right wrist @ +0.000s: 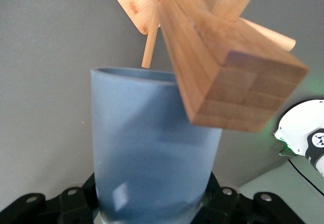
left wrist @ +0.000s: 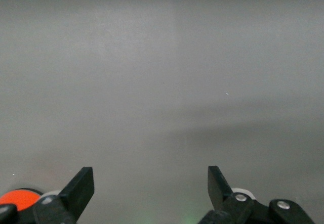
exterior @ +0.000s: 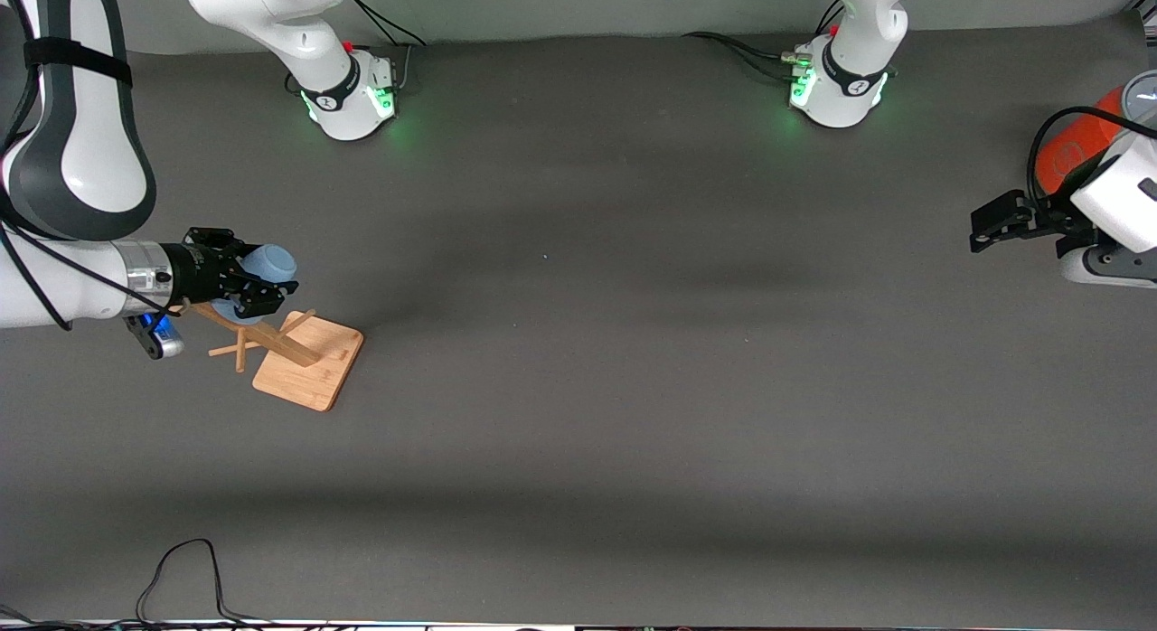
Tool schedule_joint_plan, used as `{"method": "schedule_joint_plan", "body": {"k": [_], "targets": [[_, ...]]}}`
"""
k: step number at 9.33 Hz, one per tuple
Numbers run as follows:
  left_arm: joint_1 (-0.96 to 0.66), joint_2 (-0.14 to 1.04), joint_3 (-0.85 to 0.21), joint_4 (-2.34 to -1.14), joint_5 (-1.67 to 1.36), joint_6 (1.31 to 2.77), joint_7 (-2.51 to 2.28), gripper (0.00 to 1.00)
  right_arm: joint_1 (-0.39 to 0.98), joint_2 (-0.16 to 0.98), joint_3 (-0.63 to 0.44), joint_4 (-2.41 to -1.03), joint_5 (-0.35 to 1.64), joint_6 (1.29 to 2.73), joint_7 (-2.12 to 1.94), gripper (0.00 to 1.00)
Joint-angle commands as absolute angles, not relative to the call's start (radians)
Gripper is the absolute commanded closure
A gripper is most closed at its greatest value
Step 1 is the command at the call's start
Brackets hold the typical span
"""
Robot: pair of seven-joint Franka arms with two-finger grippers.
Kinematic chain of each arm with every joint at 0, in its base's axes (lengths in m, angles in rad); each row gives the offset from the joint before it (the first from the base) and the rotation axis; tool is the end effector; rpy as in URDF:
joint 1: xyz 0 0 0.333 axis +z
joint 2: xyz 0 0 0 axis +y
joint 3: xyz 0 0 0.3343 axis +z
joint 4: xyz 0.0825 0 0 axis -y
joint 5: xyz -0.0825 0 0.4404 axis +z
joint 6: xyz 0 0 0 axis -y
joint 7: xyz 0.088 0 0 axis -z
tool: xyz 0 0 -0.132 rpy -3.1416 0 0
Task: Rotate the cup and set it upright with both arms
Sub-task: 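Close the right gripper around the blue cup's base, then slide the blue cup off the wooden peg with the right gripper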
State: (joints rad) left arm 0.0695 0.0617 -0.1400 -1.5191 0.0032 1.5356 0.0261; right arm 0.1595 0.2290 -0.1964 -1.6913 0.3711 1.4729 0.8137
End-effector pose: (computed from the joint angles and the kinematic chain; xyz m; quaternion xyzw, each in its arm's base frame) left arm 0.6246 -0.0412 0.6042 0.9986 -0.0482 -0.0224 0.0022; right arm 0.6248 0.0347 0.4187 -0.8666 0.4201 0.2608 0.0675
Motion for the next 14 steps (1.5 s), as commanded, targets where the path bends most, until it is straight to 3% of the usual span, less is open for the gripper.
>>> {"method": "schedule_joint_plan", "body": {"k": [1,5,9,14], "targets": [[0.064,0.051,-0.135,-1.511,-0.006,1.563,0.038,0.0,0.16,0.227,-0.198,-1.663,0.417,1.468,0.815,1.0],[0.063,0.052,-0.135,-1.511,-0.011,1.611,0.038,0.0,0.166,0.222,-0.189,-1.644,0.463,1.463,0.925,1.0],[0.064,0.055,-0.135,-1.511,-0.008,1.612,0.04,0.0,0.166,0.207,-0.193,-1.586,0.505,1.309,0.998,1.0],[0.063,0.054,-0.135,-1.511,-0.006,1.609,0.038,0.0,0.25,0.212,-0.181,-1.504,0.644,1.316,1.162,1.0]]}}
